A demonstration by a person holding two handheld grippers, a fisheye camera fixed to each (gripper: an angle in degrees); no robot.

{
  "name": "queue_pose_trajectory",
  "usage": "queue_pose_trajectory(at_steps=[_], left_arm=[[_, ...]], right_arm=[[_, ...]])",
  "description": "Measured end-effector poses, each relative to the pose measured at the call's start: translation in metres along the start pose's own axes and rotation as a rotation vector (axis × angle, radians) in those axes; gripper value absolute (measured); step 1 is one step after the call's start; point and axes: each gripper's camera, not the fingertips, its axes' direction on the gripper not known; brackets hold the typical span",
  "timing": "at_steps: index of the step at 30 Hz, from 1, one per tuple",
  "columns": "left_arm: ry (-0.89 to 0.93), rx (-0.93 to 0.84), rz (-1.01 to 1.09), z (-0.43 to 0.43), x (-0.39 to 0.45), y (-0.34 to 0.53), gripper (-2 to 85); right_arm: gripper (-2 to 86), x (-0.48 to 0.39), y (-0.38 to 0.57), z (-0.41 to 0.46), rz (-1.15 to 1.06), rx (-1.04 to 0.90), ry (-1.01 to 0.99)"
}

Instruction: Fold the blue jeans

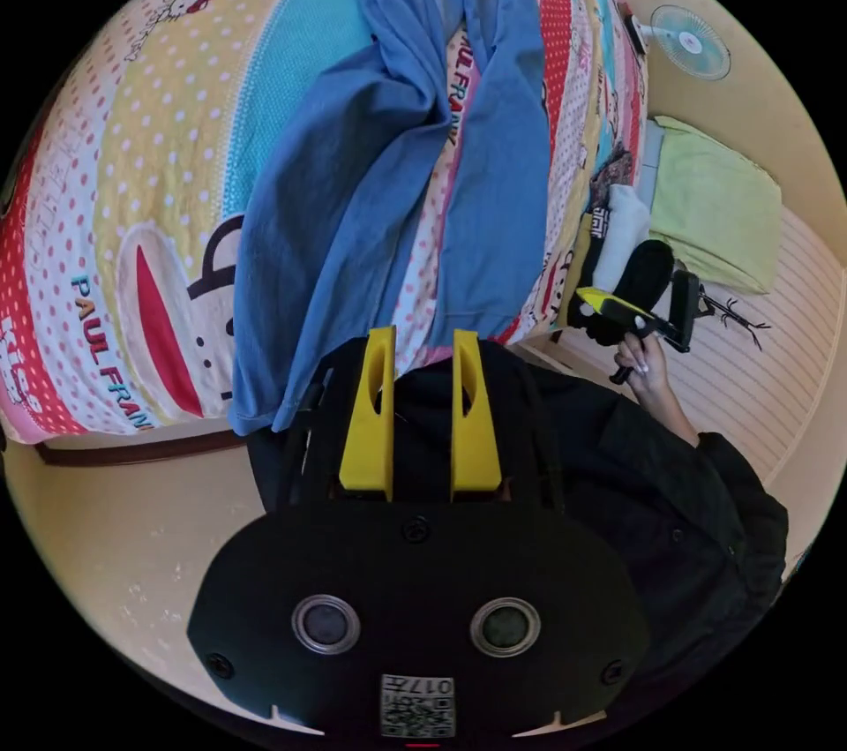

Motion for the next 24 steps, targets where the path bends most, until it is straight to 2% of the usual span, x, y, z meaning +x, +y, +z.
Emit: queue_pose_trajectory(at_steps=[2,4,9,12,14,17,19,21,24], left_arm=[[-0.18,-0.008,-0.043,0.006,-0.005,-0.015,12.1],[-0.271,-0.029,-0.063,0.013,-0.013,-0.028,12.9],[-0.334,-0.06,-0.086,-0.004,-0.023,-0.055,4.5],[-0.095,0.023,-0.001,-0.053,-0.024,-0.047,1.6],[0.313,0.095,0.073,-0.097,-0.04,-0.028,1.0],[0.736,0.24,0.101,-0.144,-0.08,0.007,0.5],[0.801,0.358,0.06,-0.169,-0.109,0.03,0.2],[0.79,0.449,-0.033,-0.184,-0.142,0.048,0.0],[0.648,0.483,-0.275,-0.186,-0.199,0.062,-0.4]], right_arm=[[6.4,-0.002,0.004,-0.01,-0.038,-0.041,0.002],[6.4,0.001,0.007,-0.024,-0.076,-0.09,-0.002],[6.7,0.017,0.014,-0.051,-0.129,-0.165,-0.063],[6.7,0.018,0.014,-0.066,-0.18,-0.222,-0.055],[6.7,0.015,0.013,-0.077,-0.217,-0.236,-0.056],[6.8,0.011,0.006,-0.09,-0.263,-0.251,-0.064],[7.2,0.009,-0.001,-0.092,-0.289,-0.263,-0.092],[7.9,0.007,-0.007,-0.09,-0.298,-0.271,-0.127],[9.0,0.006,-0.014,-0.075,-0.295,-0.311,-0.153]])
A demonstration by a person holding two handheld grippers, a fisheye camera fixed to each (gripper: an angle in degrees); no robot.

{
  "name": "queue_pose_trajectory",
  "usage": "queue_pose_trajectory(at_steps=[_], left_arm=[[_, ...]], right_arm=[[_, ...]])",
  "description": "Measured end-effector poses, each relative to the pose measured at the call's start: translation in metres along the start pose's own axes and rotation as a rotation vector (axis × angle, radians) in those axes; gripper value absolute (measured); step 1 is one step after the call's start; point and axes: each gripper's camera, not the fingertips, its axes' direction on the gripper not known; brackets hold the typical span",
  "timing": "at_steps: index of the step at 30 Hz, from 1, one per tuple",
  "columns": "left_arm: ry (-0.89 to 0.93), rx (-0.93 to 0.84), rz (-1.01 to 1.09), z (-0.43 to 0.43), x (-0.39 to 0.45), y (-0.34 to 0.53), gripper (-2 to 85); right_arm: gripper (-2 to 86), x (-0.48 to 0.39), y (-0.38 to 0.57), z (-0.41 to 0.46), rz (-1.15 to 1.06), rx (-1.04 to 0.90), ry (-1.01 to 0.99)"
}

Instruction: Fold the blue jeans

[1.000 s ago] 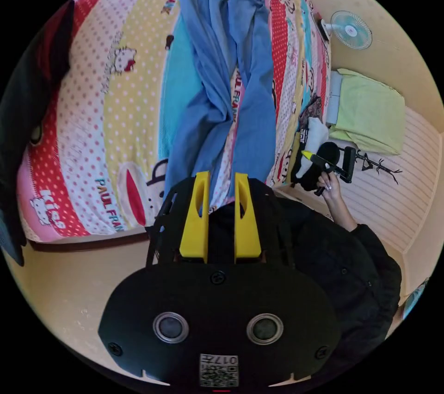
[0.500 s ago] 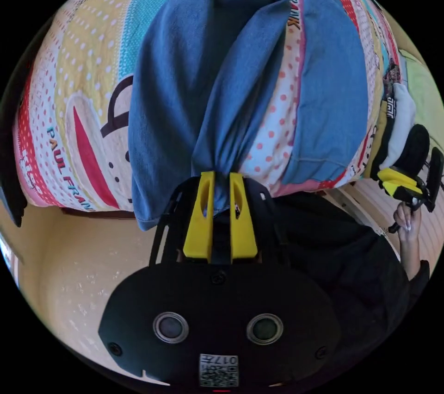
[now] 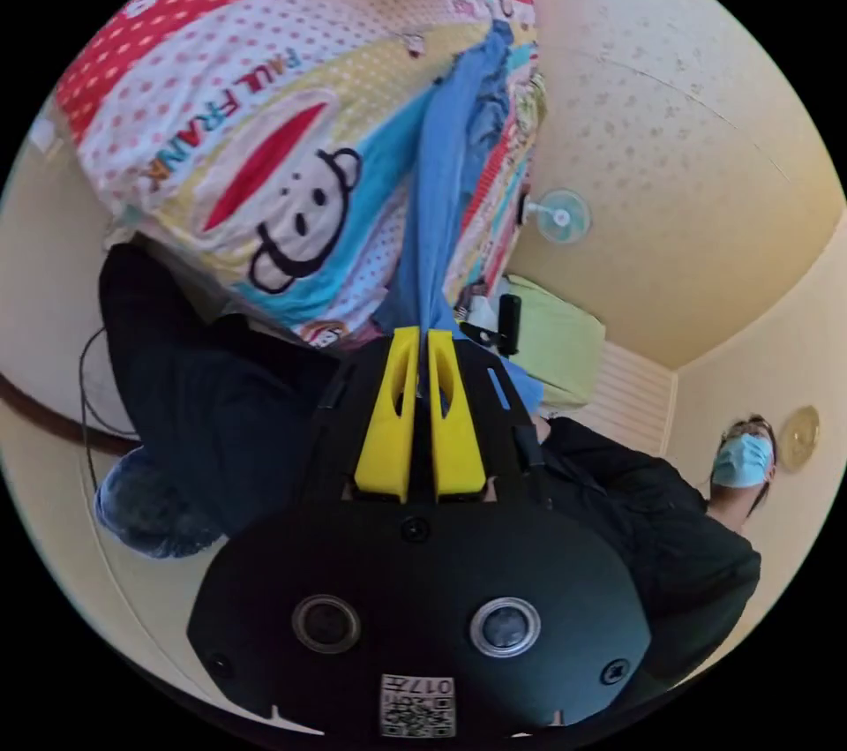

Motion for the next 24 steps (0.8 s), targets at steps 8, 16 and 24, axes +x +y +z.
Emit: queue_pose_trajectory(at_steps=[8,16,24], left_arm=[[-0.448,-0.237,-0.176,0.005,-0.058,-0.04,0.2],[-0.372,-0.052,-0.043,-0.013,-0.024,-0.137,10.6],[-0.296,-0.244,-0.093,0.029,-0.049,-0.202,5.5]], right_arm=[[10.7,-0.015,-0.011,0.029,0.034,-0.059,0.016],[12.0,-0.025,-0.019,0.044,0.247,0.009,0.088],[2.5,-0.016,0.023,0.084,0.22,-0.182,0.143]])
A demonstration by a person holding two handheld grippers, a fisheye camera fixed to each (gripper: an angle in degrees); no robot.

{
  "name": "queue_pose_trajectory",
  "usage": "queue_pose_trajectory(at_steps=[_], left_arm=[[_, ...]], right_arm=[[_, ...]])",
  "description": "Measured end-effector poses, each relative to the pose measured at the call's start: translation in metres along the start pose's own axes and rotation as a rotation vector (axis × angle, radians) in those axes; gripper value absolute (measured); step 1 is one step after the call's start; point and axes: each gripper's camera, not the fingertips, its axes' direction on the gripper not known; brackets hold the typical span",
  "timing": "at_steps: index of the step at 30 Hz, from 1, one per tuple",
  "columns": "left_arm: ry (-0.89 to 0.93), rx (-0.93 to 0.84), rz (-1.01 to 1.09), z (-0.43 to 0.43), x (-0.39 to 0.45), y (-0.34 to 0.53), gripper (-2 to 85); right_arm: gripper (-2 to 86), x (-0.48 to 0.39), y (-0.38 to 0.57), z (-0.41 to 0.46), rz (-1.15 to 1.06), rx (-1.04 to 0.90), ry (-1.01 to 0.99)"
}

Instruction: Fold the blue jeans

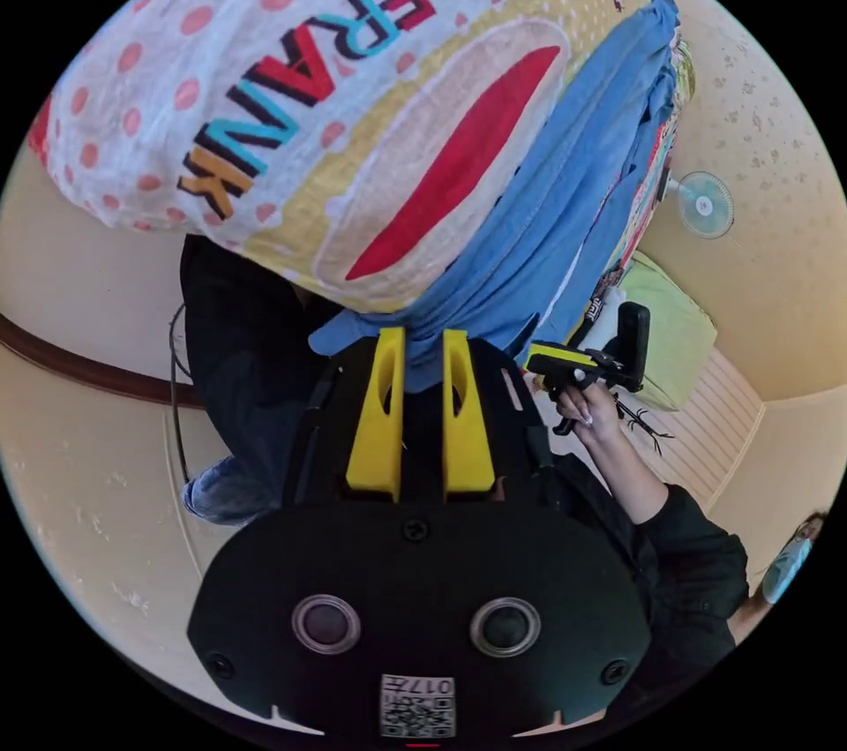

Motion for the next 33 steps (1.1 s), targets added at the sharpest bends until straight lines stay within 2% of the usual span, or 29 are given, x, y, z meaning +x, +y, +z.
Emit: queue_pose_trajectory(at_steps=[5,8,11,15,19,22,25,27,29,31,32,33], left_arm=[[0.072,0.028,0.146,-0.029,0.008,0.028,0.7],[-0.039,0.056,0.003,-0.043,-0.011,0.043,-0.2],[-0.099,0.082,-0.226,-0.041,-0.037,0.05,-0.2],[0.0,0.115,-0.224,-0.036,-0.036,0.056,1.3],[-0.123,0.027,-0.171,-0.013,-0.019,0.056,1.4],[-0.107,-0.001,-0.148,0.003,-0.007,0.058,1.4],[-0.123,-0.018,-0.144,0.014,0.01,0.059,1.3],[-0.115,-0.014,-0.093,0.018,0.026,0.058,1.4],[-0.078,-0.025,0.012,0.024,0.046,0.054,1.6],[-0.08,-0.035,0.072,0.029,0.059,0.051,2.0],[-0.093,-0.041,0.1,0.031,0.066,0.049,2.4],[-0.098,-0.045,0.114,0.033,0.07,0.048,2.8]], right_arm=[[1.4,-0.018,0.055,-0.024,-0.15,0.058,-0.016],[1.5,-0.027,0.066,-0.014,-0.162,0.031,-0.089],[2.4,-0.035,0.074,-0.005,-0.105,0.039,0.108],[5.3,-0.071,0.097,-0.054,-0.137,0.21,0.166],[8.7,-0.101,0.106,-0.1,-0.183,0.384,0.278],[9.5,-0.095,0.079,-0.082,-0.14,0.241,0.401],[7.3,-0.114,0.072,-0.097,-0.147,0.18,0.454],[5.5,-0.124,0.075,-0.124,-0.154,0.142,0.351],[4.4,-0.13,0.101,-0.167,-0.223,0.223,0.183],[3.7,-0.116,0.155,-0.237,-0.287,0.413,-0.174],[3.6,-0.109,0.172,-0.255,-0.308,0.474,-0.275],[3.4,-0.09,0.21,-0.286,-0.35,0.616,-0.466]])
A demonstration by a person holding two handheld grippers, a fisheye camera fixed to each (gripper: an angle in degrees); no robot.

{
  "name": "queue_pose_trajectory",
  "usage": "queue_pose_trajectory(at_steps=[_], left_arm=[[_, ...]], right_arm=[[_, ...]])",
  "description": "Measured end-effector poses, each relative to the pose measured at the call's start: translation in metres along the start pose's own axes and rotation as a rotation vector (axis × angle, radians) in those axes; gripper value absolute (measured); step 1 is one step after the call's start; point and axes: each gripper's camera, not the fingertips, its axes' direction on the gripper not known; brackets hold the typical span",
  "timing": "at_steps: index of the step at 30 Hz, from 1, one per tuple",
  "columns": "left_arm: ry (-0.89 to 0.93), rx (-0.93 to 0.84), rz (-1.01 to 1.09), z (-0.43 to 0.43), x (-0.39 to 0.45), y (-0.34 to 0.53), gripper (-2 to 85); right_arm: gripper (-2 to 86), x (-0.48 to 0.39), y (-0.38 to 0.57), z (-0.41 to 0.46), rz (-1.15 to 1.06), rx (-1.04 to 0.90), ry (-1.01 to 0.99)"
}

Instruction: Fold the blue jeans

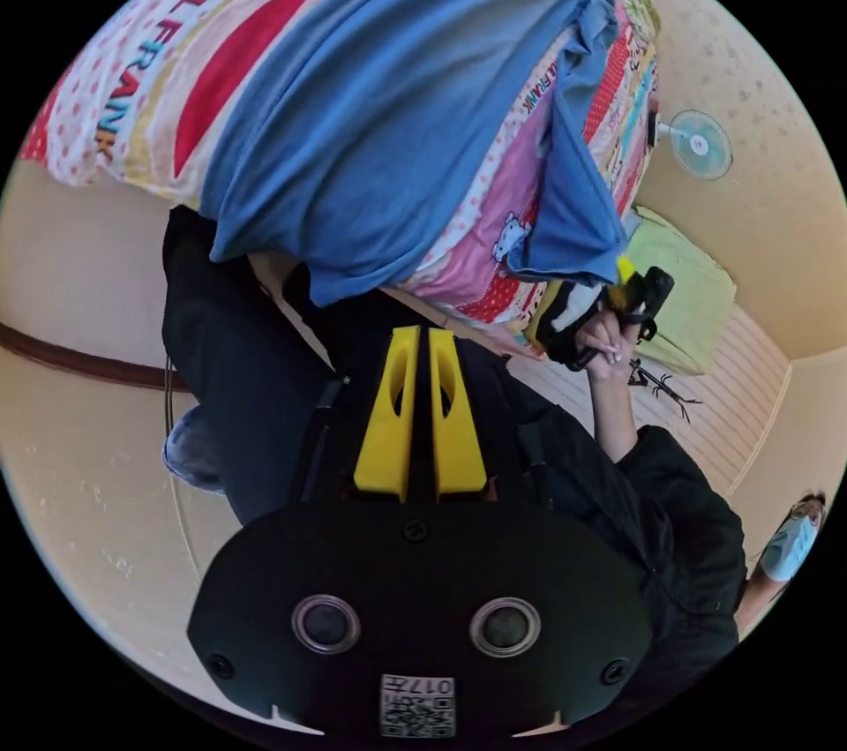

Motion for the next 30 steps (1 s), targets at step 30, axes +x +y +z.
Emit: queue_pose_trajectory(at_steps=[30], left_arm=[[-0.335,-0.48,0.574,0.228,0.161,-0.059,0.1]], right_arm=[[2.8,-0.075,0.184,-0.254,0.319,0.703,-0.311]])
